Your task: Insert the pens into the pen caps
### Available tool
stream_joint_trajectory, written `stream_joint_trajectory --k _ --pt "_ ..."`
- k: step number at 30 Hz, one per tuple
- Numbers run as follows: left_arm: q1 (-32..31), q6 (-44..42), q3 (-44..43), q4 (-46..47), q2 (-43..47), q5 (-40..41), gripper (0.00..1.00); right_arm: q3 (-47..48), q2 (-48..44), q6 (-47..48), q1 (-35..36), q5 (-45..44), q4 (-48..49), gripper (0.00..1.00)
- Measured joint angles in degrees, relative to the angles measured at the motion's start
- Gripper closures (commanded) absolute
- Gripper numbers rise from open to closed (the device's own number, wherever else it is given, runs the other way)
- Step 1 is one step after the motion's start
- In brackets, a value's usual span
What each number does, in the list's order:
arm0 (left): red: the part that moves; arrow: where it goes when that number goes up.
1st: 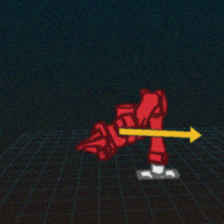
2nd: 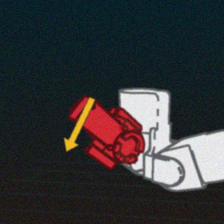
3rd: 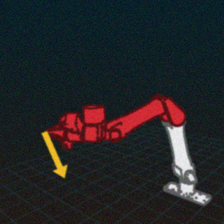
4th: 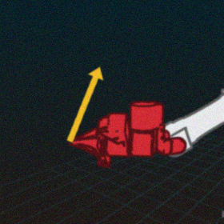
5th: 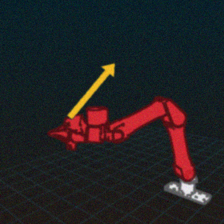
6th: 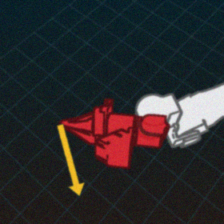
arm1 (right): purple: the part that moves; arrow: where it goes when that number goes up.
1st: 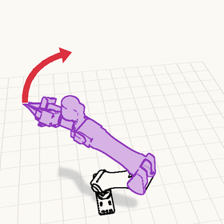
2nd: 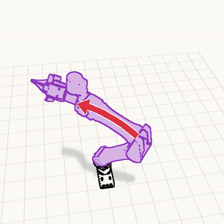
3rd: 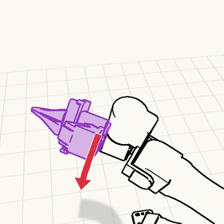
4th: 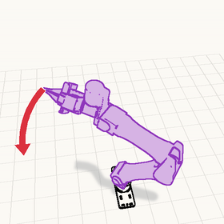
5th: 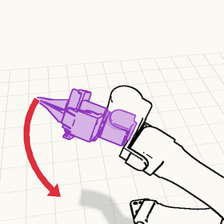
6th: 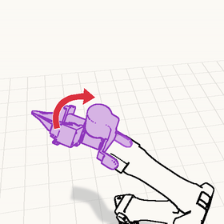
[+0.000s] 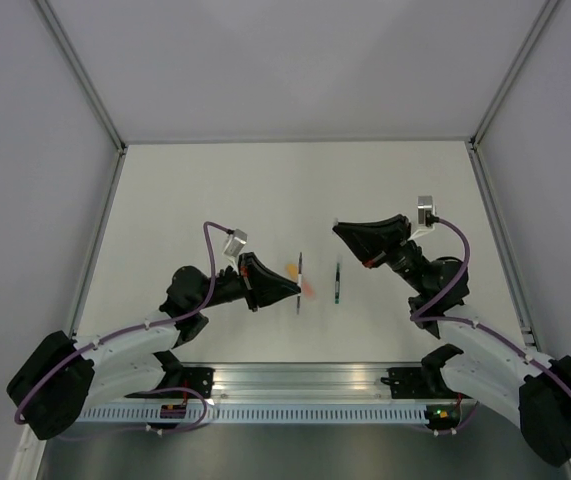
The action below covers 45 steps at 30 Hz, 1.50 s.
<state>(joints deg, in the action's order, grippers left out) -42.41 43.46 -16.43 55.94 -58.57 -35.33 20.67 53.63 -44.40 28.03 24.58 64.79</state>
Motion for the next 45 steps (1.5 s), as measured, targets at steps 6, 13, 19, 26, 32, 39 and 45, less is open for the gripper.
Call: stream_joint_trajectory --k 6,13,19,26,32,39,45 --pt "0.00 0.59 0.15 1.92 -0.15 -1.05 0.98 -0.90 5.14 -2.58 2.34 0.87 6.45 1.00" --pt "0.00 0.70 0.46 2.99 -0.33 -1.25 0.98 -1.84 8.17 -4.00 3.82 0.81 8.15 1.00" --pt "0.00 1.31 0.76 4.31 -1.51 -1.27 0.98 -1.20 11.37 -4.31 5.77 0.81 8.50 1.00" --pt "0.00 2.01 0.79 5.55 -2.91 -1.33 0.98 0.20 13.20 -4.31 8.55 0.55 8.55 1.00" --pt "0.00 2.14 0.87 5.95 -2.95 -1.36 0.98 0.81 13.20 -3.78 9.66 0.33 8.57 1.00" --pt "0.00 2.40 0.87 6.60 -3.82 -1.42 0.98 1.05 13.22 -3.41 10.23 -0.09 8.61 1.00" --pt "0.00 3.08 0.87 7.72 -5.03 -2.12 0.98 1.36 13.33 -3.23 10.60 -0.15 8.66 1.00"
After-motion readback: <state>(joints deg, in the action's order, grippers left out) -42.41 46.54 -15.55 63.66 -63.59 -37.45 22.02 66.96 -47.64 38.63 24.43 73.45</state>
